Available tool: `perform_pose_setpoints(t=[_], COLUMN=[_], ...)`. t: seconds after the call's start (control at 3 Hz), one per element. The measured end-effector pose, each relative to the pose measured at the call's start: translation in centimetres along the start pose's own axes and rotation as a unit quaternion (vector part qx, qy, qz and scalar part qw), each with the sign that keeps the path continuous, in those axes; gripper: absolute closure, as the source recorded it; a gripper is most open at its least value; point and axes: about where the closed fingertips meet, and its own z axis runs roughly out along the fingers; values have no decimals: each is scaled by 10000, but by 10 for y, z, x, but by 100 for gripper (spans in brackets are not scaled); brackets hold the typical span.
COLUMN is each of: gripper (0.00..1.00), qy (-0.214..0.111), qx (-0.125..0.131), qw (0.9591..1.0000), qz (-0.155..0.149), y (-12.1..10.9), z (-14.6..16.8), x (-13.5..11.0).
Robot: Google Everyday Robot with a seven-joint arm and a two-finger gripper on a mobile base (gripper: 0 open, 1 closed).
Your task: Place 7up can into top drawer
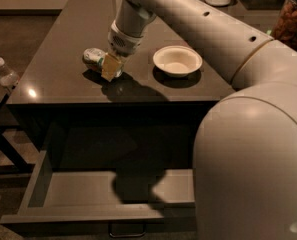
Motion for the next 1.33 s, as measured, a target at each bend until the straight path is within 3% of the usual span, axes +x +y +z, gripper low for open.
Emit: perform_pose_setpoints(t=[0.67, 1.0, 1.33], gripper=[100, 100, 100], qy=[-56, -168, -119], qx=[44, 154, 136], qw=[10000, 9996, 9987], qz=[14, 191, 481], y=[11, 38, 84], z=[-13, -33, -39], x=[0, 8, 37])
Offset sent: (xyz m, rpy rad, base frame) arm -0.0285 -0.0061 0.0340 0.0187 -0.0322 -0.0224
